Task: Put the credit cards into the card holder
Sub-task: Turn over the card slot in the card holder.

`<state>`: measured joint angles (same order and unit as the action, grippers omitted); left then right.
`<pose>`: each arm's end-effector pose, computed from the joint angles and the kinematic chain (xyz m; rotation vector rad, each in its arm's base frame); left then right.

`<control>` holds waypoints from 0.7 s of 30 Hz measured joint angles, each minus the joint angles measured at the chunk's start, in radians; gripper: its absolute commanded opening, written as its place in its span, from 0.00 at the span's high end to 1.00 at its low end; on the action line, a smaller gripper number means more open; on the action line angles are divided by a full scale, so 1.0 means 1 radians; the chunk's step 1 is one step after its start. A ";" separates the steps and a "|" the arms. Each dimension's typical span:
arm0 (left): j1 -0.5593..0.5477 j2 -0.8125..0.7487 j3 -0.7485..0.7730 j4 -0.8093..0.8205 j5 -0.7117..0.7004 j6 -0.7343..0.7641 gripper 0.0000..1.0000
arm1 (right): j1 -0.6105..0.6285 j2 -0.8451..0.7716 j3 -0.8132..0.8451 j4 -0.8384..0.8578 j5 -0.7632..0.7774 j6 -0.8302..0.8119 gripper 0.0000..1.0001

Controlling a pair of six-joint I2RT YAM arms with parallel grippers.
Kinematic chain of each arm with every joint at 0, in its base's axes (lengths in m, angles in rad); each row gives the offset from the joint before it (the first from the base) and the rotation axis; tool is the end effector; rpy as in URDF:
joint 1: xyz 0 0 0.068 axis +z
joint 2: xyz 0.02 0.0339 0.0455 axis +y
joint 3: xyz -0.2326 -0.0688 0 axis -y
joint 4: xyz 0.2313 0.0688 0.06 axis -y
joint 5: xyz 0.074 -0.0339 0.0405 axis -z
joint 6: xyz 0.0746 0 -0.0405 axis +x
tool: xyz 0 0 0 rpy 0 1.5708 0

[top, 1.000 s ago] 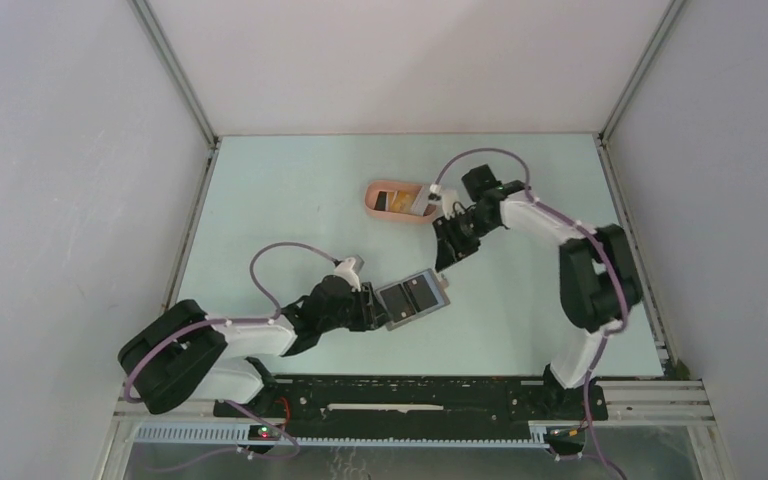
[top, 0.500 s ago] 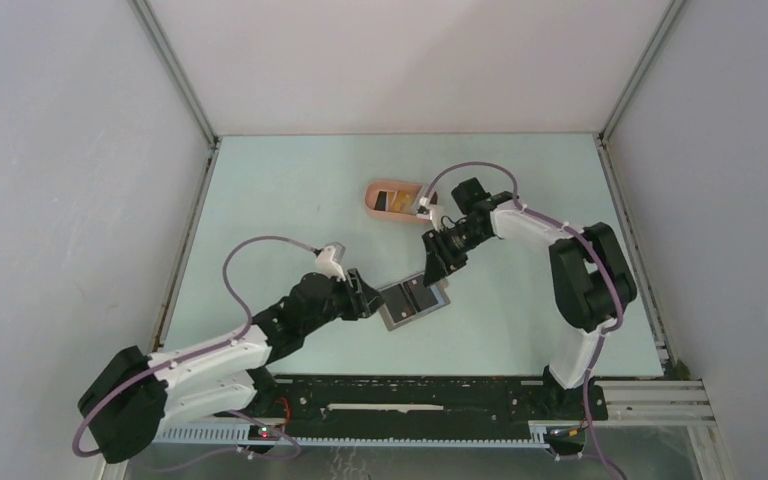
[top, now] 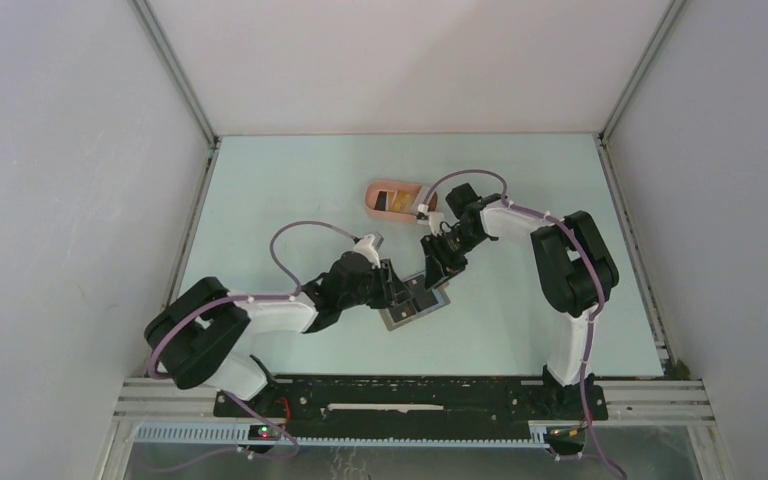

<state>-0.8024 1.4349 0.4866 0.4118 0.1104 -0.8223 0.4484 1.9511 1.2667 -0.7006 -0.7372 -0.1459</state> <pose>0.2022 -0.2210 0.1153 0.0494 2.2990 -1.0363 0.2913 0.1958 0.1027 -0.9361 2.7053 1.1326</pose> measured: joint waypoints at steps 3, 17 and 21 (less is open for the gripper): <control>0.000 0.058 0.024 0.026 0.020 0.000 0.60 | -0.001 0.001 0.002 0.002 0.019 0.003 0.53; 0.000 0.159 0.034 0.070 0.054 -0.016 0.59 | 0.002 0.045 0.033 -0.014 0.021 0.011 0.51; 0.000 0.172 0.034 0.089 0.056 -0.017 0.59 | 0.003 0.050 0.034 -0.016 0.001 0.012 0.51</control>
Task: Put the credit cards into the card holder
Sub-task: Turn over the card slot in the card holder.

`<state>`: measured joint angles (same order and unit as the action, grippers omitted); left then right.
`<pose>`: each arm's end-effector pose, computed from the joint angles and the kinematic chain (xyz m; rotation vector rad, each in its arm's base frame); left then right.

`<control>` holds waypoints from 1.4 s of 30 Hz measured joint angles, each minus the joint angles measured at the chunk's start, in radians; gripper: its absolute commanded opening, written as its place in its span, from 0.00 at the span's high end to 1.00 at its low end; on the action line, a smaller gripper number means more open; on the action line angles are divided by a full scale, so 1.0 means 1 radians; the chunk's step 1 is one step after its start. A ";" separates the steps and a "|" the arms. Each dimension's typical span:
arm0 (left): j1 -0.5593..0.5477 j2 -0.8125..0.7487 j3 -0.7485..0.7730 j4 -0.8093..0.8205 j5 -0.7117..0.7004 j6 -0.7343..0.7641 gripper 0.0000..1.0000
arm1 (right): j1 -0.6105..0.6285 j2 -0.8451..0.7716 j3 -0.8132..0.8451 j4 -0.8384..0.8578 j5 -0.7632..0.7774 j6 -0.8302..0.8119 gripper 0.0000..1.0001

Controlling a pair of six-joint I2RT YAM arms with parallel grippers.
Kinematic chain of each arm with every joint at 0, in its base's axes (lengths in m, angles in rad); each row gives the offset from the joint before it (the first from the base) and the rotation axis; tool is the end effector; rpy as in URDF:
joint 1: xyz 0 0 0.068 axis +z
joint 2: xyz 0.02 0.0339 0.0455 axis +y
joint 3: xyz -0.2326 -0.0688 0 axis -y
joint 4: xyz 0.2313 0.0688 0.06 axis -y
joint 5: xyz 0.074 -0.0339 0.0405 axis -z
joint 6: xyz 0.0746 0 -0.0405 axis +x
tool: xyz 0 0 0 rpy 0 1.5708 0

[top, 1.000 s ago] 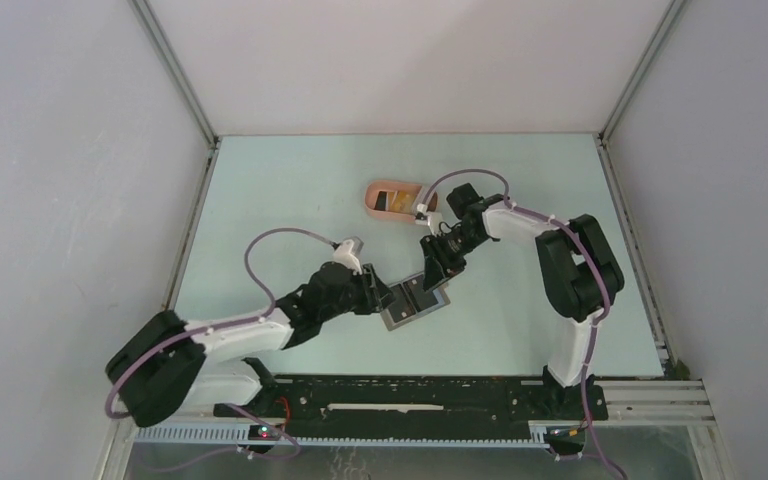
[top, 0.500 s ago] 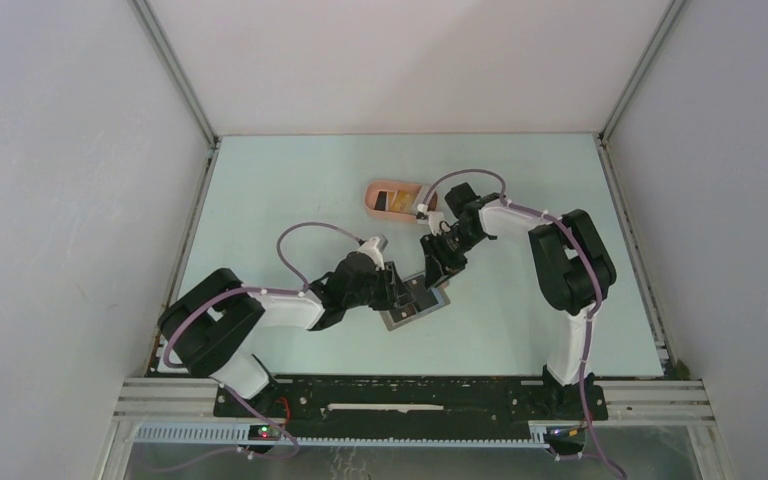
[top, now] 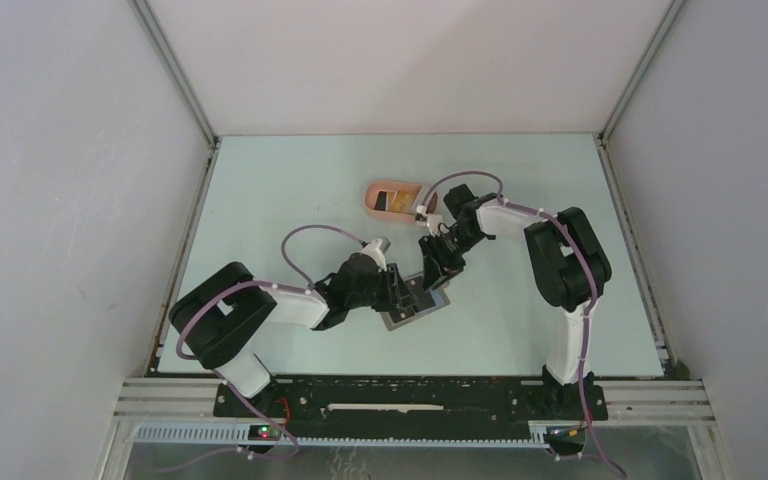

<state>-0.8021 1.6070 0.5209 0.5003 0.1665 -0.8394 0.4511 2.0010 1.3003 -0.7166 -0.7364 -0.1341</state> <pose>0.2082 -0.2330 0.0877 0.0619 2.3709 -1.0650 0.2952 0.1987 0.0939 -0.9178 2.7488 1.1387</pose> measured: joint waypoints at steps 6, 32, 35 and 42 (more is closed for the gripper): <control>0.002 0.014 0.000 0.020 0.006 -0.004 0.59 | -0.004 0.012 0.000 -0.008 -0.064 0.002 0.52; 0.023 0.050 0.015 0.039 0.026 -0.018 0.62 | -0.044 0.013 0.000 -0.020 -0.042 0.014 0.48; 0.024 0.053 0.016 0.043 0.030 -0.018 0.62 | -0.044 0.014 0.000 -0.021 -0.047 0.014 0.49; 0.026 0.055 0.015 0.046 0.035 -0.018 0.62 | -0.044 0.017 0.000 -0.024 -0.090 0.010 0.55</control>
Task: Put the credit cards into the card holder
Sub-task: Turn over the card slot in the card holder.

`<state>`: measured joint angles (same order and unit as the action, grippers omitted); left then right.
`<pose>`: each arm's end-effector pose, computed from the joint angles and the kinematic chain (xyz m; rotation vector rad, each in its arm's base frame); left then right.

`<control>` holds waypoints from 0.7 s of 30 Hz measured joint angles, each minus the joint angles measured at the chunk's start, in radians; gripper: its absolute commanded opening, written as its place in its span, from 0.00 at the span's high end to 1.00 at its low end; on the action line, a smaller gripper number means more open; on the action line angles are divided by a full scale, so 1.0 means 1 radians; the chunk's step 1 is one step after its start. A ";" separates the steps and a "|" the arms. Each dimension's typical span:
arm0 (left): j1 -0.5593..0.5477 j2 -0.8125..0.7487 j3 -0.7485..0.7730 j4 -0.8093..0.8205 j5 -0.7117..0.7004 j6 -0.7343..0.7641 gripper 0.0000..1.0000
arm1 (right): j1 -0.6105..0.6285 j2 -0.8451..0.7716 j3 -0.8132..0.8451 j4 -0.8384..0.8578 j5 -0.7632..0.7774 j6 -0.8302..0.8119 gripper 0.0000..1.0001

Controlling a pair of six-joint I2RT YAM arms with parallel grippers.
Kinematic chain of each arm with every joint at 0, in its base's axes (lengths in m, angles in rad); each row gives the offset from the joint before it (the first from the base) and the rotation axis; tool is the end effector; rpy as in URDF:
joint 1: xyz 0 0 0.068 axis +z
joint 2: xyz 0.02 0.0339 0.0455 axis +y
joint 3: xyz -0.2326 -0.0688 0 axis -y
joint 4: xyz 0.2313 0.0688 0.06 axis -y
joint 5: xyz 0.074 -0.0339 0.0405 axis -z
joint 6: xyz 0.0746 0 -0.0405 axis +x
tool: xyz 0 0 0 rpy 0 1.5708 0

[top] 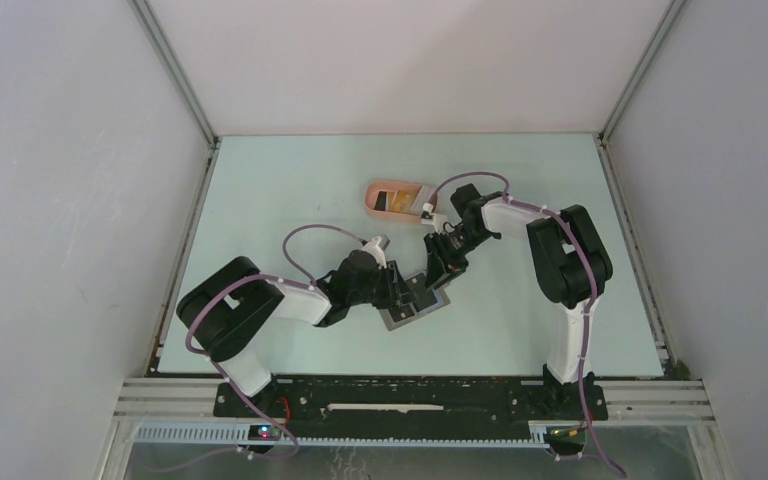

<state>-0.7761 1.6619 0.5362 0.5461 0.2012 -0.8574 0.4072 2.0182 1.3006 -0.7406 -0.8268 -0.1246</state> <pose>0.2165 -0.2334 0.0816 0.0329 2.3746 -1.0983 0.2981 0.1884 0.0926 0.8205 -2.7432 -1.2659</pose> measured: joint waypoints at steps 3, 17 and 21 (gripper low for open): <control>0.001 0.000 0.000 0.000 0.004 0.000 0.61 | 0.000 0.000 0.000 0.000 -0.021 -0.005 0.59; 0.026 -0.003 -0.032 0.071 0.043 -0.042 0.50 | -0.006 0.000 0.000 -0.011 -0.161 -0.012 0.60; 0.041 -0.003 -0.062 0.130 0.069 -0.070 0.48 | -0.009 0.000 0.000 -0.017 -0.210 -0.011 0.61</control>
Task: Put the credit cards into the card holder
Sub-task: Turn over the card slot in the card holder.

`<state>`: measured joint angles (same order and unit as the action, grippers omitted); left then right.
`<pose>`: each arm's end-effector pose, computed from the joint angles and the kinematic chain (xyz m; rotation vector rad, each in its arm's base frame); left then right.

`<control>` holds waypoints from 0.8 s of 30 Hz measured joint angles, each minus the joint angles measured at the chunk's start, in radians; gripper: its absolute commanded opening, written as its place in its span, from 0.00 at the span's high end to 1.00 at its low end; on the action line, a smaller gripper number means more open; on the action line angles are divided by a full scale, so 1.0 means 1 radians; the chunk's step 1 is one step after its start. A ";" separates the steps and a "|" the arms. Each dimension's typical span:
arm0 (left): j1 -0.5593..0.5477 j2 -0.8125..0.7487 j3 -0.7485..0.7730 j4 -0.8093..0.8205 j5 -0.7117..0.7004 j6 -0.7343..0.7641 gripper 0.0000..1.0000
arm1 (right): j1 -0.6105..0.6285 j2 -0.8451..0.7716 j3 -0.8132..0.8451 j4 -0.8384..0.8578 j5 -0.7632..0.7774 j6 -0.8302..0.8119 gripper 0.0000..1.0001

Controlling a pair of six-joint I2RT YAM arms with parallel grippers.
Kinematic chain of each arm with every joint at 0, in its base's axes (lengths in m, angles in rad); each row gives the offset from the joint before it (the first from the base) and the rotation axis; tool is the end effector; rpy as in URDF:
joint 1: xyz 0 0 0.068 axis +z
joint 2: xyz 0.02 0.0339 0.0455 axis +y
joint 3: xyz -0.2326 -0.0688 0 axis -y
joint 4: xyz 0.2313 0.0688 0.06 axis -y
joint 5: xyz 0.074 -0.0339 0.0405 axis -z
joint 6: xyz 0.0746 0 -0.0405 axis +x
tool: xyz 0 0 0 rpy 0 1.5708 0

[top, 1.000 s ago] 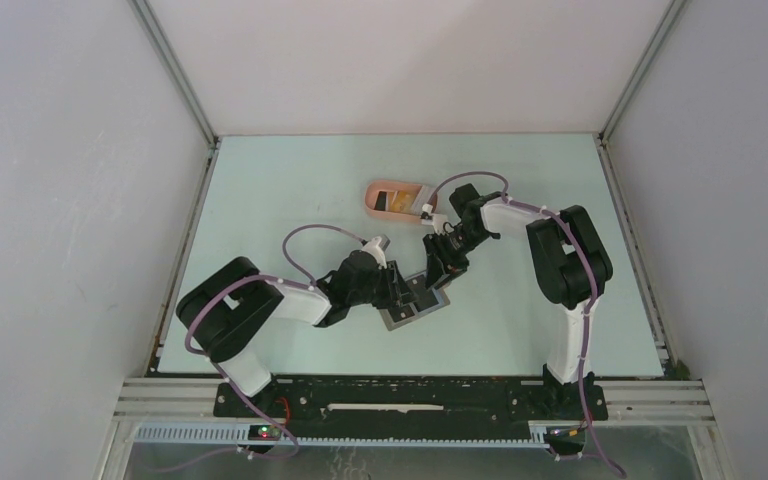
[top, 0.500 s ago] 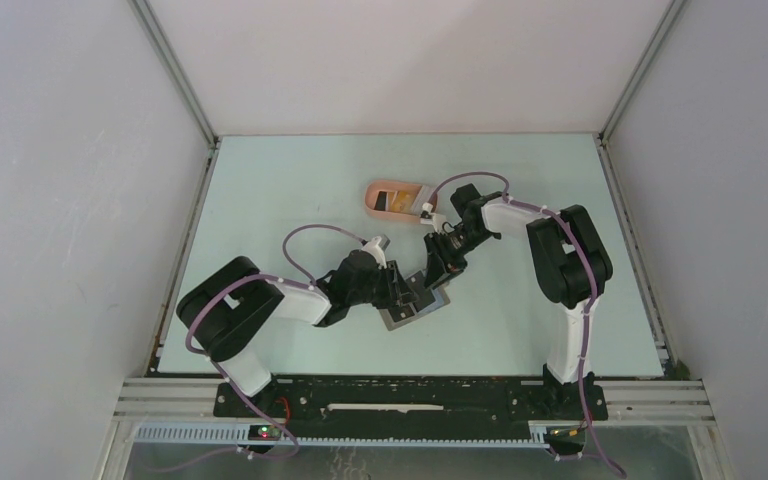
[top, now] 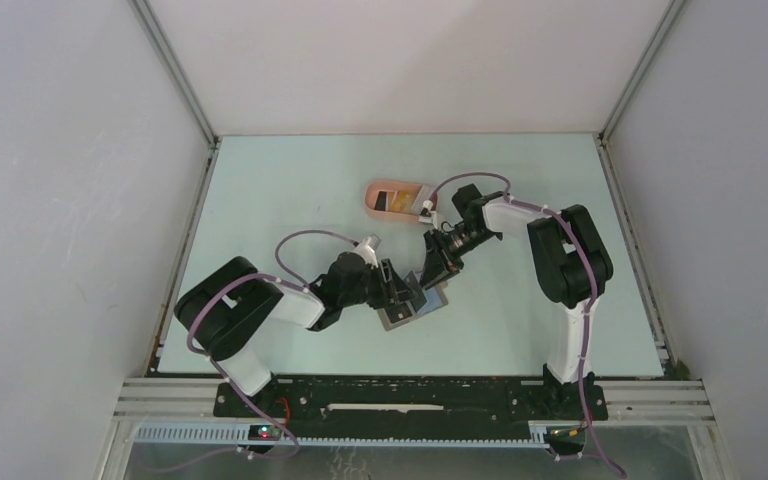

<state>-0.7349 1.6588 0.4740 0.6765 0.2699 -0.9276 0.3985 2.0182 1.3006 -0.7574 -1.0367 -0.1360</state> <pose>0.2171 -0.2230 0.0825 -0.0390 2.3300 -1.2209 0.2931 0.1931 0.1048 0.7801 -2.5709 -1.5355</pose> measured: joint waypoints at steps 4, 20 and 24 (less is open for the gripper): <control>0.013 0.000 -0.030 0.060 0.025 -0.027 0.45 | 0.000 0.011 0.000 -0.002 -0.042 0.001 0.63; 0.042 0.014 -0.120 0.274 0.078 -0.111 0.37 | -0.004 0.084 0.000 -0.002 -0.152 0.022 0.70; 0.053 0.026 -0.129 0.322 0.079 -0.132 0.36 | -0.004 0.086 0.000 -0.002 -0.175 0.023 0.74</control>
<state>-0.6819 1.6848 0.3454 0.9989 0.3489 -1.0595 0.3946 2.1044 1.3010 -0.7589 -1.2121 -0.1127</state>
